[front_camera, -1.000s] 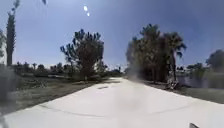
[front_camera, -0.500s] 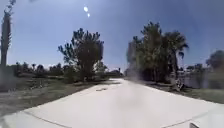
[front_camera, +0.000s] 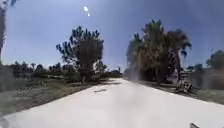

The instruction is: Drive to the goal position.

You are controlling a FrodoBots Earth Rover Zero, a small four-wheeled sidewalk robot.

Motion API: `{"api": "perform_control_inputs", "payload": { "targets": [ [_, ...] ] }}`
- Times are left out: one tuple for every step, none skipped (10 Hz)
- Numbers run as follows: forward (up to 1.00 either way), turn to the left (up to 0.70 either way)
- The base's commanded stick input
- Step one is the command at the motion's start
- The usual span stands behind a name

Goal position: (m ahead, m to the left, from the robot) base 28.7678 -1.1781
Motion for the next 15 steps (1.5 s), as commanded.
{"api": "perform_control_inputs", "payload": {
  "targets": [
    [0.7, 0.0],
    [0.7, 0.0],
    [0.7, 0.0],
    [0.7, 0.0],
    [0.7, 0.0],
    [0.7, 0.0],
    [0.7, 0.0],
    [0.7, 0.0],
    [0.7, 0.0],
    [0.7, 0.0],
    [0.7, 0.0],
    [0.7, 0.0],
    [0.7, 0.0],
    [0.7, 0.0],
    [0.7, 0.0]
  ]
}}
